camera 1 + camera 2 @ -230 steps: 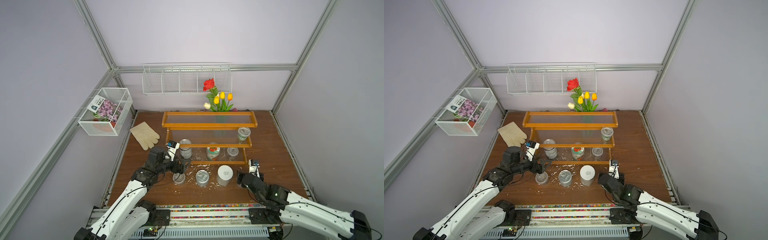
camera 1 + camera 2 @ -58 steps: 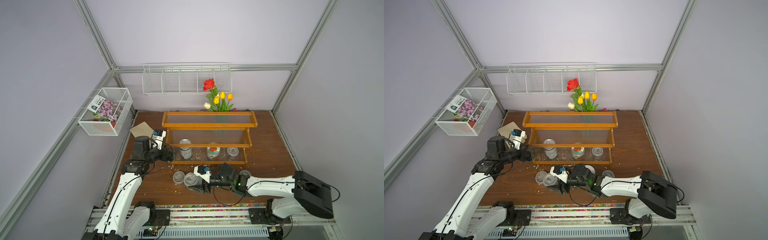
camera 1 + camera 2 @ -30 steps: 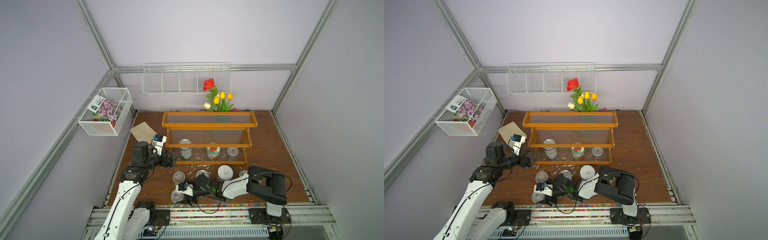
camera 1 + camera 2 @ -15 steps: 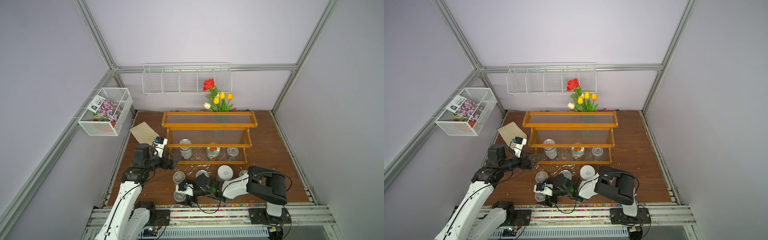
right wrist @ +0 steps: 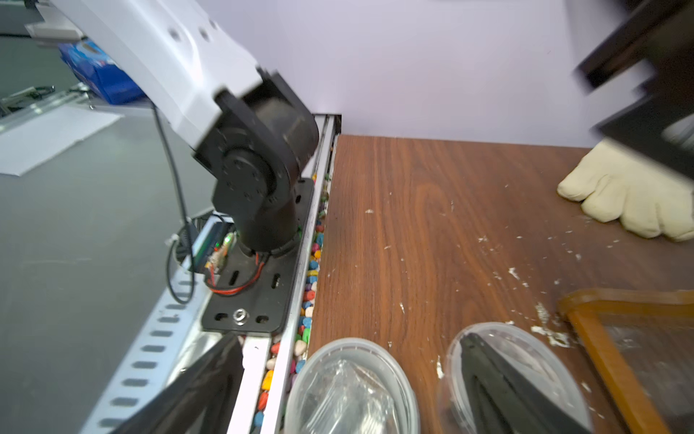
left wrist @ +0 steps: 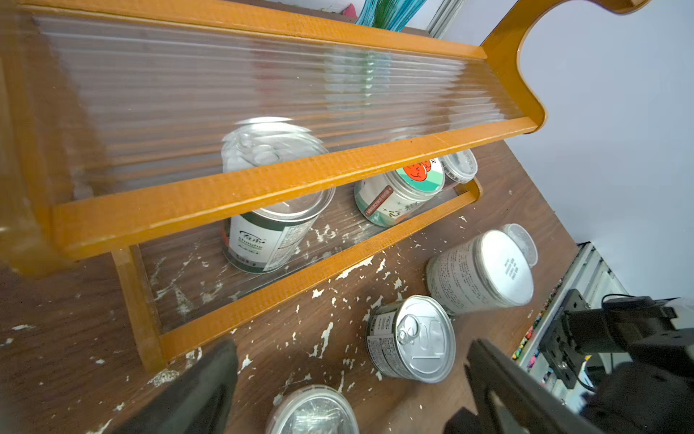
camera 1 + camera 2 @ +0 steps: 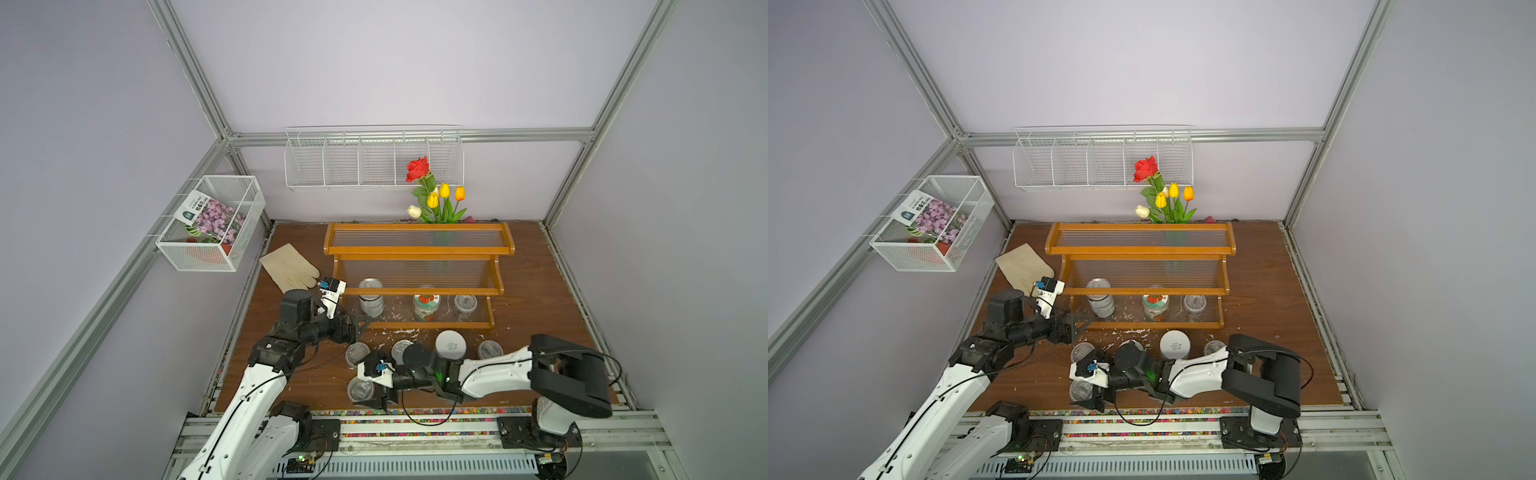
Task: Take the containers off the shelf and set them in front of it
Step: Place the container at the center of the board.
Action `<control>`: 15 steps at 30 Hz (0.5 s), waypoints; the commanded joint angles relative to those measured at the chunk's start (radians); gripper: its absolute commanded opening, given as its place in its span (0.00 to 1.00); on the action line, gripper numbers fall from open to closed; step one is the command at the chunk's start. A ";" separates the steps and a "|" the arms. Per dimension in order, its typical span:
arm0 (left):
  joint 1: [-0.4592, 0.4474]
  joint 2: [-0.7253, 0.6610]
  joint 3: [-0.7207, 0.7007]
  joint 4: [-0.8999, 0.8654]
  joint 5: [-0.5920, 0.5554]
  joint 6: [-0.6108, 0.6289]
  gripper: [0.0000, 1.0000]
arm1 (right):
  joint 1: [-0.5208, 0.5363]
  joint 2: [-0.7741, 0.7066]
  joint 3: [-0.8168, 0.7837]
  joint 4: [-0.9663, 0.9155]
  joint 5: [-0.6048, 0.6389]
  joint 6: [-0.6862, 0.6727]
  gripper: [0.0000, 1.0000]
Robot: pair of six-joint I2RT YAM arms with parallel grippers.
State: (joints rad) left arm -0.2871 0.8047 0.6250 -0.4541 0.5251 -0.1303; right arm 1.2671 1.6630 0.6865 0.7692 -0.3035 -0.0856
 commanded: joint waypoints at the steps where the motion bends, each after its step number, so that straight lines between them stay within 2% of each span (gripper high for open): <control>1: -0.035 -0.022 -0.041 0.048 -0.112 -0.078 0.98 | -0.020 -0.114 -0.063 -0.056 0.043 0.028 0.94; 6: -0.134 -0.008 -0.078 0.128 -0.252 -0.139 0.98 | -0.082 -0.304 -0.157 -0.163 0.135 0.048 0.94; 11: -0.229 0.034 -0.137 0.295 -0.393 -0.169 0.98 | -0.169 -0.491 -0.194 -0.323 0.256 0.067 0.94; 15: -0.276 0.088 -0.191 0.470 -0.490 -0.158 0.98 | -0.285 -0.591 -0.191 -0.423 0.260 0.102 0.95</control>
State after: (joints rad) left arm -0.5430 0.8658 0.4652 -0.1551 0.1516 -0.2775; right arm 1.0389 1.1217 0.5056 0.4595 -0.0933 -0.0261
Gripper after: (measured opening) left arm 0.978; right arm 0.949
